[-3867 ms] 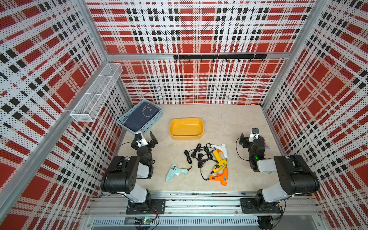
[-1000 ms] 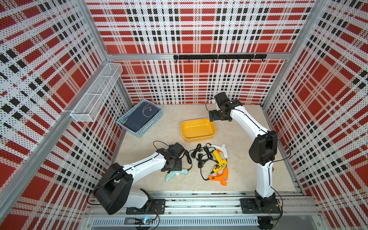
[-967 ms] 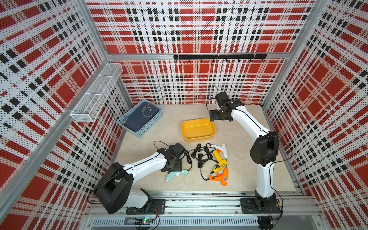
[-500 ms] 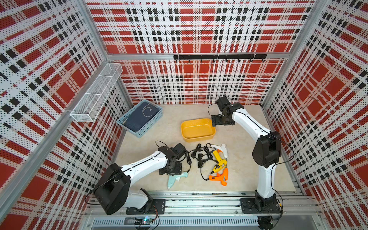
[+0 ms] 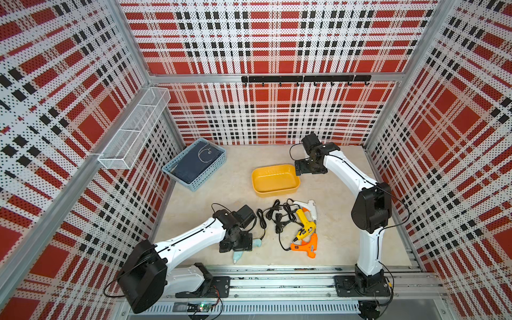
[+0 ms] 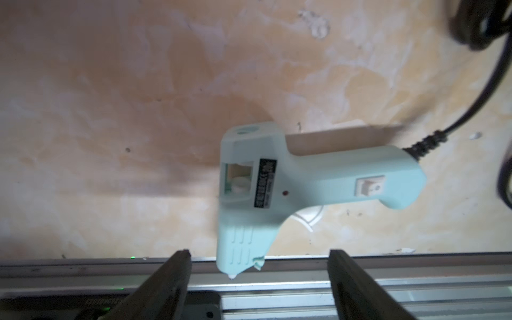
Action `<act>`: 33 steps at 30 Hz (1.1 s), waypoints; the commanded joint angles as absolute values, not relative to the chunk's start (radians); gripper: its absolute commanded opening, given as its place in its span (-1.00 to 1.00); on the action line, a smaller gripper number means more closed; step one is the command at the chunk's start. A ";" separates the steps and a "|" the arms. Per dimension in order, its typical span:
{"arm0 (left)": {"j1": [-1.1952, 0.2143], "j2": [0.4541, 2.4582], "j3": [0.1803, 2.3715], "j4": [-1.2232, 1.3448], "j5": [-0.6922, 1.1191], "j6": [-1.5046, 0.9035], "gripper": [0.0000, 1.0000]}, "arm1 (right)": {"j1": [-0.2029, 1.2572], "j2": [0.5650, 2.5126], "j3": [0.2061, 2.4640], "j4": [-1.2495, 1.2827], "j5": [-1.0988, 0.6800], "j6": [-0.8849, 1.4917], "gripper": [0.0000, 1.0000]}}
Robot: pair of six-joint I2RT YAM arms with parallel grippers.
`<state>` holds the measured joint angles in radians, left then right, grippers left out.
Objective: Put the hot melt glue gun into the storage box
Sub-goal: Pick up the hot melt adhesive gun from the center of the board.
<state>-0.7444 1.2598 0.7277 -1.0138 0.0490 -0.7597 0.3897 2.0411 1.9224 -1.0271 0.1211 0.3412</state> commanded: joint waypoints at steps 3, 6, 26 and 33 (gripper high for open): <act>-0.768 1.342 0.706 -1.013 0.033 -0.759 0.60 | 0.384 2.024 1.926 -1.026 0.117 0.343 0.99; -0.769 1.365 0.693 -0.973 0.035 -0.753 0.50 | 0.384 2.021 1.913 -1.025 0.119 0.345 0.99; -0.775 1.399 0.827 -0.945 -0.073 -0.655 -1.00 | 0.384 2.026 1.918 -1.026 0.113 0.348 0.99; -0.745 1.320 1.109 -1.078 -0.190 -0.628 -1.00 | 0.384 2.017 1.889 -1.019 0.118 0.352 0.99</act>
<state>-0.7605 1.3796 1.0073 -1.0161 -0.1024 -0.6556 0.3893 2.0411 1.9060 -1.0256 0.1131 0.3424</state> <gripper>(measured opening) 0.334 0.996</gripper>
